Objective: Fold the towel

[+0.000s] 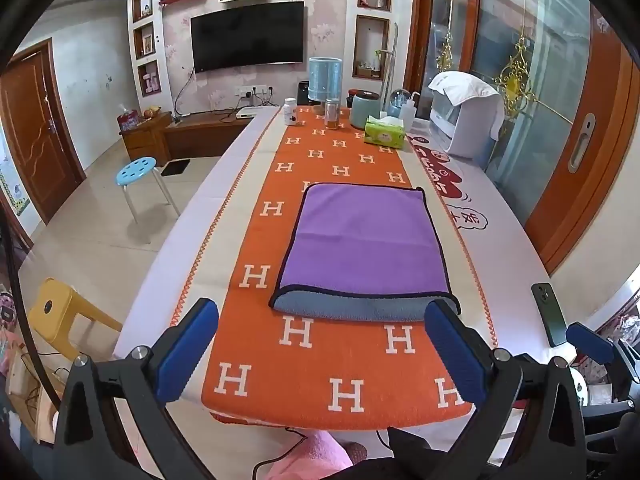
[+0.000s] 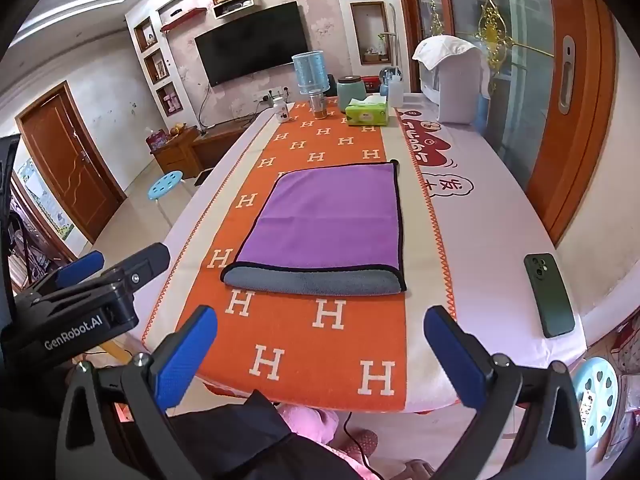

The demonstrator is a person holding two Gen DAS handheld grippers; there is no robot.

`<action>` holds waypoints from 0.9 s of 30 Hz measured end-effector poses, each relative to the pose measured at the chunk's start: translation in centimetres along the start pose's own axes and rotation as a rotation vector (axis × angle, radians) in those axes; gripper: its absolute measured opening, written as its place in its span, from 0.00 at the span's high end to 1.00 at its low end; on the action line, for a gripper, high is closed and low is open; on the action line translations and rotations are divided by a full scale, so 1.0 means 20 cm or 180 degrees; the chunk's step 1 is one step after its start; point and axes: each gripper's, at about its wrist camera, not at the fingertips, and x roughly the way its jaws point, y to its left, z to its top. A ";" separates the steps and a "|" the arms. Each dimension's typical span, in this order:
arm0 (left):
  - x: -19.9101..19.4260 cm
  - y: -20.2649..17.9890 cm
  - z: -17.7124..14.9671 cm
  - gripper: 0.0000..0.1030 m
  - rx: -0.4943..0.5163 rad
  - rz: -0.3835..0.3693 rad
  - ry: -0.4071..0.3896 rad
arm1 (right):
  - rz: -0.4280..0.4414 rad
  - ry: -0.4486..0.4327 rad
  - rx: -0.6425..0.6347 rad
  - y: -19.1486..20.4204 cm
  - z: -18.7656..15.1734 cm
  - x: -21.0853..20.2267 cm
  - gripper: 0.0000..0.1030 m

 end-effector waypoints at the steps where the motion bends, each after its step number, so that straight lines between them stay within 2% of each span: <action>1: 0.00 0.00 0.00 0.01 0.0007 0.0000 0.0005 | -0.0006 -0.0003 0.0002 0.00 0.00 0.00 0.00; 6: 0.06 0.00 0.04 0.01 0.0038 0.0079 0.0114 | 0.0015 -0.0003 0.0005 0.00 0.00 0.01 0.00; 10: 0.06 0.01 0.11 0.01 0.0000 0.0080 0.0096 | 0.0012 0.0003 0.0008 0.00 0.01 0.01 0.00; 15: 0.02 0.00 0.04 0.01 -0.0014 0.0111 -0.0007 | 0.0004 0.0001 0.0005 -0.01 0.01 0.01 0.00; 27: 0.03 0.01 0.05 0.01 -0.0003 0.0139 -0.0021 | 0.0004 0.0020 0.0013 -0.03 0.03 0.03 0.00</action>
